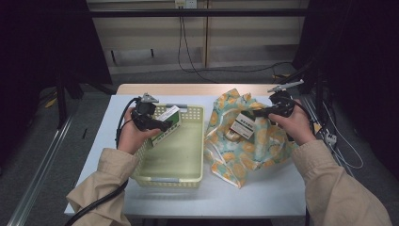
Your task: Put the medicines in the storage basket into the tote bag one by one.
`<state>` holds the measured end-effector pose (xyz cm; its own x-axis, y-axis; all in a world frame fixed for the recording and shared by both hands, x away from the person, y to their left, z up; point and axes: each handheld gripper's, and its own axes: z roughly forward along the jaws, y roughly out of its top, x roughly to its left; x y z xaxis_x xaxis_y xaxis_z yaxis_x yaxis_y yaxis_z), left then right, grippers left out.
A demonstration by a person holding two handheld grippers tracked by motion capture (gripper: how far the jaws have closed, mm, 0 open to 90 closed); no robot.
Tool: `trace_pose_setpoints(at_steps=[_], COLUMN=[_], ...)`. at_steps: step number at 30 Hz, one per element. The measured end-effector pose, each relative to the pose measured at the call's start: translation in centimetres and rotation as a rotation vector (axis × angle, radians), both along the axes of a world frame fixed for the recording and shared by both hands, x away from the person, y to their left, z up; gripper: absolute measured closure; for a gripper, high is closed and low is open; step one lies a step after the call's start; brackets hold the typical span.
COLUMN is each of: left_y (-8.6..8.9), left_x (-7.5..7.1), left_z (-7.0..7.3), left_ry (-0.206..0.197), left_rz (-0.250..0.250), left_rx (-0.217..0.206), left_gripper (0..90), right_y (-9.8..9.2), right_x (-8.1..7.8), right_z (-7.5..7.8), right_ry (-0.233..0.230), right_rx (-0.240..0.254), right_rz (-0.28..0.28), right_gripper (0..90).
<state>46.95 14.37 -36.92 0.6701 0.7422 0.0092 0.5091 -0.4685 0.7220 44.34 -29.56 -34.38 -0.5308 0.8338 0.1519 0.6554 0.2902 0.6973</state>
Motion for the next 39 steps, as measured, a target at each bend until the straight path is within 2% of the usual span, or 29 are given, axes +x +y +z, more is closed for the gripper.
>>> trace_pose_setpoints(at_steps=[3, 6, 13, 15, 16, 17, 19, 20, 22, 27, 32, 36, 37, 39], left_y=[0.6, 0.9, 1.0, 1.0, 0.9, 1.0, 1.0, 1.1, 1.1, 0.4, 0.1, -0.2, -0.3, -0.6], left_x=[0.0, -0.2, -0.5, -0.6, -0.6, -0.6, -0.7, -0.8, -0.9, -1.2, -1.5, -2.1, -2.3, -2.6], left_z=[-0.3, -0.6, -1.3, -1.4, -1.5, -1.5, -1.7, -1.7, -1.8, -1.4, -0.3, 1.6, 2.3, 3.3], left_ry=[0.007, 0.013, 0.040, 0.042, 0.035, 0.047, 0.052, 0.052, 0.061, 0.064, 0.076, 0.061, 0.063, 0.053], left_rz=[0.005, 0.007, -0.003, -0.012, 0.003, -0.006, 0.005, 0.006, 0.006, 0.000, -0.005, -0.027, -0.039, -0.053], left_rx=[0.015, 0.058, 0.069, 0.100, 0.110, 0.101, 0.106, 0.099, 0.094, 0.096, 0.024, -0.009, -0.034, -0.055], left_gripper=[16.2, 20.2, 30.9, 37.1, 39.6, 42.8, 50.8, 50.8, 58.0, 62.6, 62.9, 63.0, 63.0, 63.0], right_y=[-0.1, -0.1, -0.1, -0.1, -0.1, -0.2, -0.2, -0.2, -0.2, -0.2, -0.4, -0.6, -0.6, -0.6], right_x=[0.0, 0.0, -0.1, -0.1, -0.1, -0.1, 0.0, 0.0, 0.0, -0.1, -0.1, -0.1, -0.1, -0.1], right_z=[-0.1, -0.1, 0.0, 0.0, 0.0, 0.0, -0.1, -0.1, -0.1, -0.3, -0.2, -0.2, -0.2, -0.2], right_ry=[0.001, 0.001, 0.000, -0.001, -0.001, 0.000, -0.001, -0.001, -0.003, 0.000, -0.002, -0.002, -0.004, -0.005], right_rx=[0.003, 0.003, 0.003, 0.002, 0.001, 0.001, 0.000, 0.000, 0.003, 0.005, 0.007, 0.008, 0.011, 0.011], right_rz=[0.001, 0.002, 0.002, 0.004, 0.004, 0.003, 0.002, 0.002, 0.003, -0.002, -0.006, -0.006, -0.006, -0.006], right_gripper=[89.7, 89.7, 89.6, 89.6, 89.6, 89.6, 89.6, 89.6, 89.6, 89.7, 89.7, 89.7, 89.7, 89.7])
